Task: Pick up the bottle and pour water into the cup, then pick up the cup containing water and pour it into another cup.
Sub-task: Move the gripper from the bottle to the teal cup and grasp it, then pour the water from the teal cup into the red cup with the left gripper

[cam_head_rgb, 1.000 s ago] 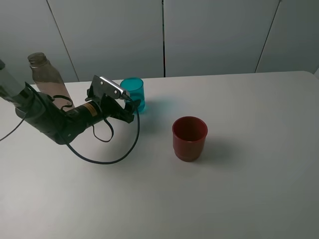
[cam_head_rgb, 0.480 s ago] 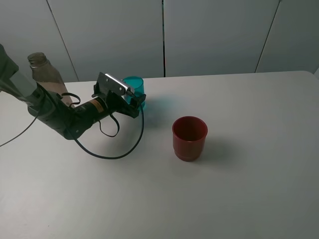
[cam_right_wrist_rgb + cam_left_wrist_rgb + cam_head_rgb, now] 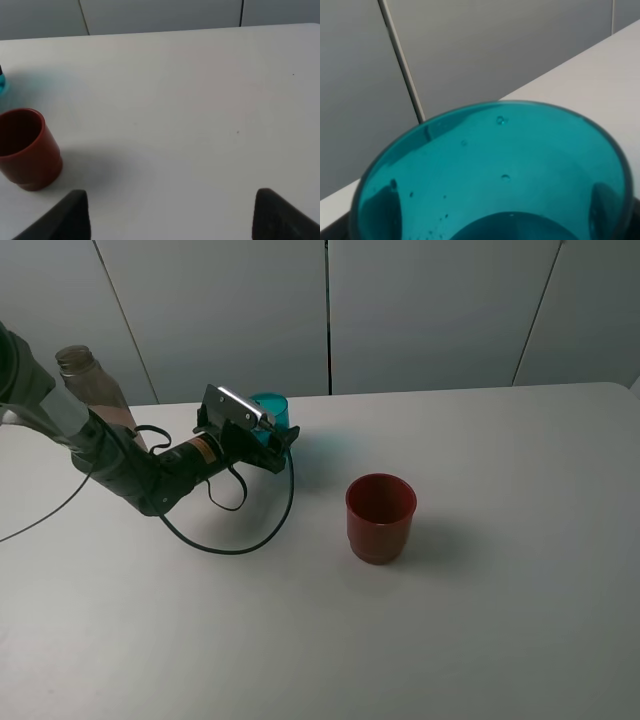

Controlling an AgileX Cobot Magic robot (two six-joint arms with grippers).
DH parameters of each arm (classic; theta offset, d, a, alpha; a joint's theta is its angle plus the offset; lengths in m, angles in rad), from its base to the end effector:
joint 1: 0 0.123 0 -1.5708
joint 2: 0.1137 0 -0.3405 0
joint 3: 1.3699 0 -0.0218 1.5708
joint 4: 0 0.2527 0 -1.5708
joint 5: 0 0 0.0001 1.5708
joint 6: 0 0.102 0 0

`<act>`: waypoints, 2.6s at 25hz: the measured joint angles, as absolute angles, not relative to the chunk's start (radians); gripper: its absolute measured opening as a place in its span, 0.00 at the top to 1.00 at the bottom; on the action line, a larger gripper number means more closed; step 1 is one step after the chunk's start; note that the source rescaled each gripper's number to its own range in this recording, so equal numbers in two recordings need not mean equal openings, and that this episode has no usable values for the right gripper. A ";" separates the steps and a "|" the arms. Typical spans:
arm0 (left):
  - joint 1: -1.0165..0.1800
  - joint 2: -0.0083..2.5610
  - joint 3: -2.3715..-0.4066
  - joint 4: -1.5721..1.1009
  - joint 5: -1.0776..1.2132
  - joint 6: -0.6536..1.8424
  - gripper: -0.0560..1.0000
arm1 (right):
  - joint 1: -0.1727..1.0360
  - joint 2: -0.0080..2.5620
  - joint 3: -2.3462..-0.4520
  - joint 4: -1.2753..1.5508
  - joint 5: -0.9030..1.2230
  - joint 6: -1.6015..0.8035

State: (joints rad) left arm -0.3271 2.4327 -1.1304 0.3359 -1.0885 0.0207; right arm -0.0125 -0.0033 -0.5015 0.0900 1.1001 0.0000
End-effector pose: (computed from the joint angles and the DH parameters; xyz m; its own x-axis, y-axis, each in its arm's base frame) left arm 0.4514 -0.1846 0.0699 -0.0351 0.1939 -0.9804 0.5968 0.7909 0.1351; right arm -0.0519 0.0088 0.2702 -0.4870 0.0468 -0.8721 -0.0377 0.9965 0.0746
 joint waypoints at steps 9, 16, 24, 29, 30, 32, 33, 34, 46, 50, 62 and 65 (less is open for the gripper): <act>-0.327 2.433 -1.130 0.355 -1.080 0.007 0.77 | -0.012 -0.003 -0.501 0.090 1.100 -0.006; -0.327 2.433 -1.130 0.355 -1.080 0.020 0.77 | -0.012 -0.003 -0.501 0.090 1.100 0.000; -0.327 2.429 -1.130 0.355 -1.077 0.029 0.77 | -0.012 -0.003 -0.501 0.090 1.100 0.000; -0.327 2.394 -1.130 0.355 -1.080 0.033 0.78 | -0.012 -0.003 -0.501 0.090 1.100 0.000; -0.327 2.385 -1.130 0.353 -1.080 0.033 0.78 | -0.012 -0.003 -0.501 0.090 1.100 0.000; -0.327 2.370 -1.130 0.360 -1.082 0.033 0.78 | -0.012 -0.003 -0.501 0.090 1.100 0.000; -0.327 2.364 -1.130 0.363 -1.082 0.033 0.78 | -0.012 -0.003 -0.501 0.090 1.100 0.000; -0.327 2.356 -1.130 0.371 -1.082 0.033 0.79 | -0.012 -0.003 -0.501 0.090 1.100 0.000; -0.328 2.174 -1.007 0.432 -0.971 0.007 0.80 | -0.012 -0.003 -0.501 0.090 1.100 -0.006; -0.333 2.112 -0.965 0.449 -0.964 0.000 0.80 | -0.012 -0.003 -0.501 0.090 1.100 -0.006; -0.351 1.990 -0.899 0.647 -0.891 -0.019 0.81 | -0.012 -0.003 -0.501 0.090 1.100 0.000; -0.367 1.987 -0.899 0.691 -0.875 -0.023 0.81 | -0.012 -0.003 -0.501 0.090 1.100 0.000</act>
